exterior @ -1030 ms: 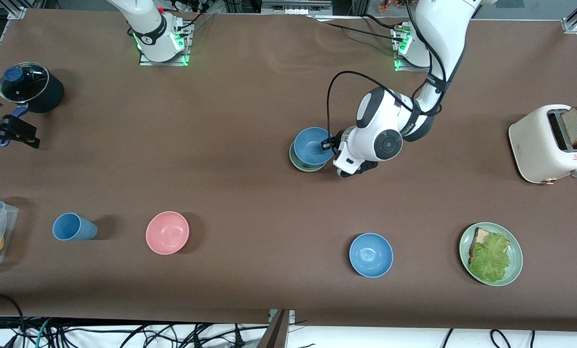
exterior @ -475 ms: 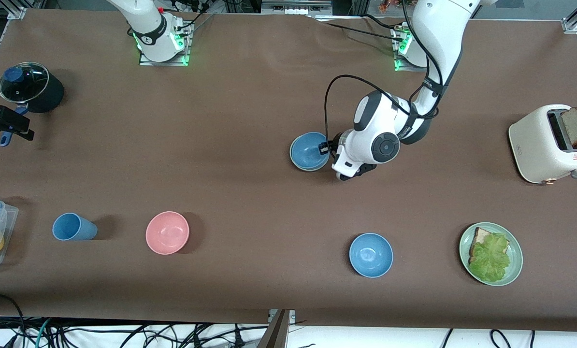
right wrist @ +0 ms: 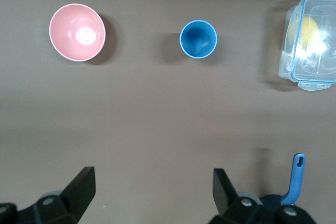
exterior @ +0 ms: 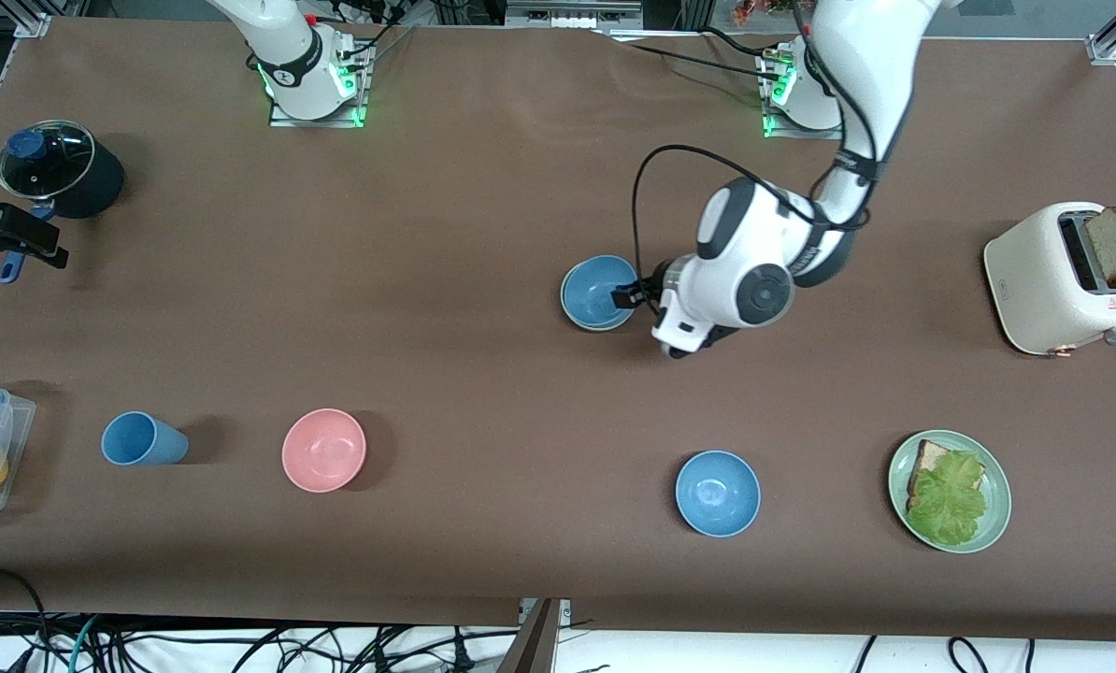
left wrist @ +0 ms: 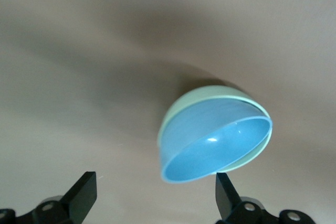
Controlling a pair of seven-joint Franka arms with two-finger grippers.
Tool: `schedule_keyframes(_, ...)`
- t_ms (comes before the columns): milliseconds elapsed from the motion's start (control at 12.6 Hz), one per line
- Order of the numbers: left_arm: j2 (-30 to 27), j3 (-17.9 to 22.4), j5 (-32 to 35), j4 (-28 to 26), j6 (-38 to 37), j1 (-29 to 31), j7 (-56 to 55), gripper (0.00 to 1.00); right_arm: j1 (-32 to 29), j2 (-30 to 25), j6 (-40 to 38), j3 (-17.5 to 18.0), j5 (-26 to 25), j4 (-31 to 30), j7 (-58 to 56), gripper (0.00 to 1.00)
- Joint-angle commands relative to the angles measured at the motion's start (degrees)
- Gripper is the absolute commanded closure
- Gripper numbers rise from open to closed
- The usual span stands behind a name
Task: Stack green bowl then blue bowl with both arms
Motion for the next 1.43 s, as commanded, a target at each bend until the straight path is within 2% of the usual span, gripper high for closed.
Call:
schedule_keyframes(0, -6.53, -0.06, 10.57, 2.70, -7.13, 5.69, 3.16, 0.01, -0.79, -0.66, -0.76, 1.12, -0.22, -0.39, 0.91, 0.01)
schedule_keyframes(238, -14.27, 0.12, 17.37, 2.53, -11.43, 10.34, 8.86, 0.01, -0.79, -0.58, -0.76, 1.12, -0.13, -0.39, 0.73, 0.01)
schedule_keyframes(475, -20.52, 0.03, 26.41, 2.52, -16.08, 12.20, 12.84, 0.00, -0.70, -0.58, -0.76, 1.12, -0.13, -0.39, 0.73, 0.01)
schedule_keyframes(634, -23.07, 0.12, 27.93, 2.87, -18.64, 12.21, 13.46, 0.00, -0.61, -0.58, -0.76, 1.12, -0.22, -0.39, 0.64, 0.01)
schedule_keyframes(1030, -23.35, 0.64, 27.94, 7.09, -21.02, 15.72, 17.68, 0.00, -0.53, -0.66, -0.76, 1.20, -0.13, -0.39, 0.73, 0.01)
schedule_keyframes(1347, -23.52, 0.47, 27.84, 7.71, -21.02, 18.70, 22.40, 0.00, -0.53, -0.66, -0.76, 1.20, -0.13, -0.39, 0.73, 0.01)
